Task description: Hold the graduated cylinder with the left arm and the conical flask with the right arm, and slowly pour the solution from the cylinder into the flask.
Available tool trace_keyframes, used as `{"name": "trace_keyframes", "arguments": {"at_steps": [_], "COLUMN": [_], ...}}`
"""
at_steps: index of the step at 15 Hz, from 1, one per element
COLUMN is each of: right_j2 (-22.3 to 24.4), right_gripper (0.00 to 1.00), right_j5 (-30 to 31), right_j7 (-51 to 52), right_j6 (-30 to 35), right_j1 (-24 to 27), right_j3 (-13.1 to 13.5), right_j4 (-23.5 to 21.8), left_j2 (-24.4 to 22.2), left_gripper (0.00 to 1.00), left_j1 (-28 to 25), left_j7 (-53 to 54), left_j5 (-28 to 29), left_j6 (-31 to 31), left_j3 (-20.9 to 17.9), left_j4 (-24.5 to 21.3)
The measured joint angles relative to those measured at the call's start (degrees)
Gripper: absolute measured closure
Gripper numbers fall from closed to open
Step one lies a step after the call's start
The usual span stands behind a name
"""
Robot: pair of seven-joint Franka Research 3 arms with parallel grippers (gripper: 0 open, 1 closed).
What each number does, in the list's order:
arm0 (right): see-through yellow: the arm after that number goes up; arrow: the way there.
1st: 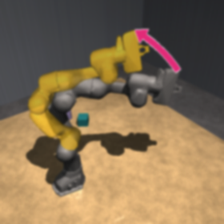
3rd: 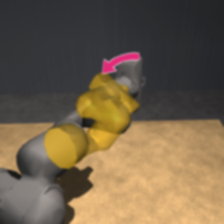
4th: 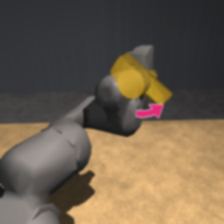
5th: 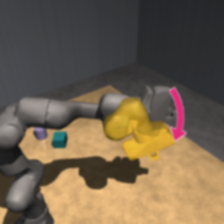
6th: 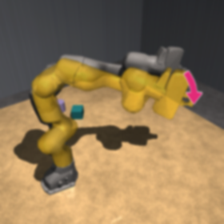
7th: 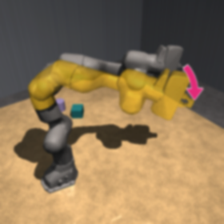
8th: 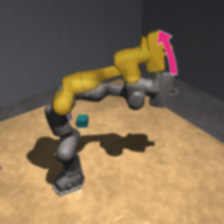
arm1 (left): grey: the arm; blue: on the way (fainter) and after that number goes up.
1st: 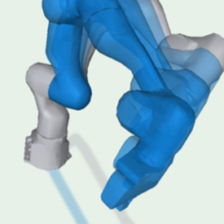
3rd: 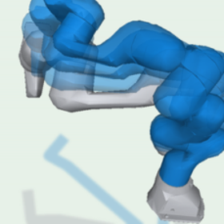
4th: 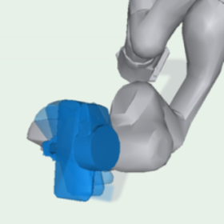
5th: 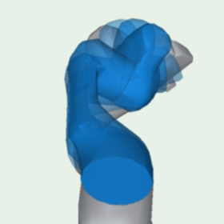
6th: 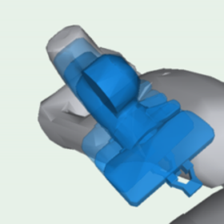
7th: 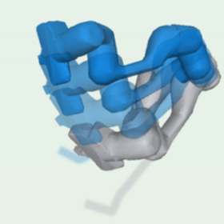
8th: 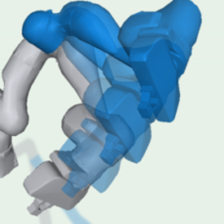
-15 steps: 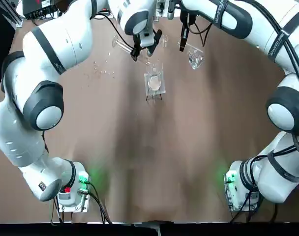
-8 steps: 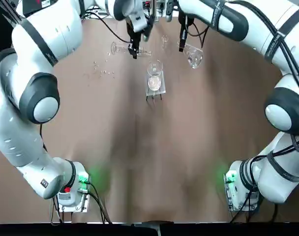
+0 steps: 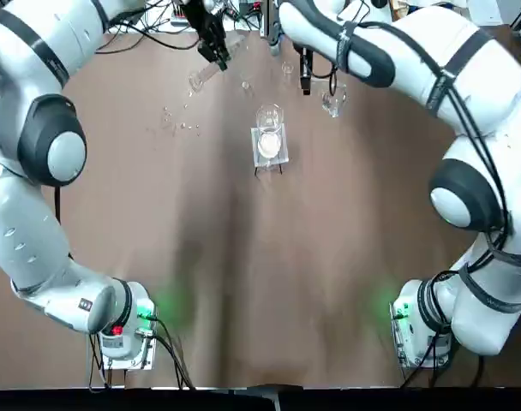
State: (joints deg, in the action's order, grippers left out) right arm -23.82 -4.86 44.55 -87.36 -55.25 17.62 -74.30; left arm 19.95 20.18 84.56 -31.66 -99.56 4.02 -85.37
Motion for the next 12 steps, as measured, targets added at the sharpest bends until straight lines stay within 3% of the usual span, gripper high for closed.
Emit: {"name": "trace_keyframes", "arguments": {"at_steps": [1, 2, 4, 9, 12], "right_j2": [-1.04, -2.92, -4.29, -6.04, -7.05], "right_gripper": [0.61, 0.61, 0.61, 0.61, 0.61], "right_j5": [0.99, 3.33, 5.52, 10.57, 11.8], "right_j7": [0.0, -0.32, -1.25, -3.08, -4.01], "right_j6": [0.1, 0.11, 0.11, 0.3, 0.31], "right_j1": [-0.48, -2.07, -3.73, -7.57, -8.68], "right_j3": [0.0, -0.01, -0.01, 0.02, 0.03], "right_j4": [0.82, 1.8, 2.53, 3.46, 4.38], "left_j2": [0.0, 0.1, 0.43, 4.29, 8.24], "left_gripper": [0.66, 0.66, 0.66, 0.66, 0.66], "left_j1": [-1.88, -5.76, -9.3, -18.86, -23.46], "left_j7": [2.39, 7.19, 10.86, 20.37, 25.68], "left_j5": [-3.61, -11.13, -16.47, -27.25, -30.08], "left_j6": [0.68, 3.7, 7.02, 13.84, 17.08], "left_j3": [0.01, 0.02, 0.0, -0.01, 0.0], "left_j4": [-0.12, -0.52, -0.89, -1.99, -2.11]}}
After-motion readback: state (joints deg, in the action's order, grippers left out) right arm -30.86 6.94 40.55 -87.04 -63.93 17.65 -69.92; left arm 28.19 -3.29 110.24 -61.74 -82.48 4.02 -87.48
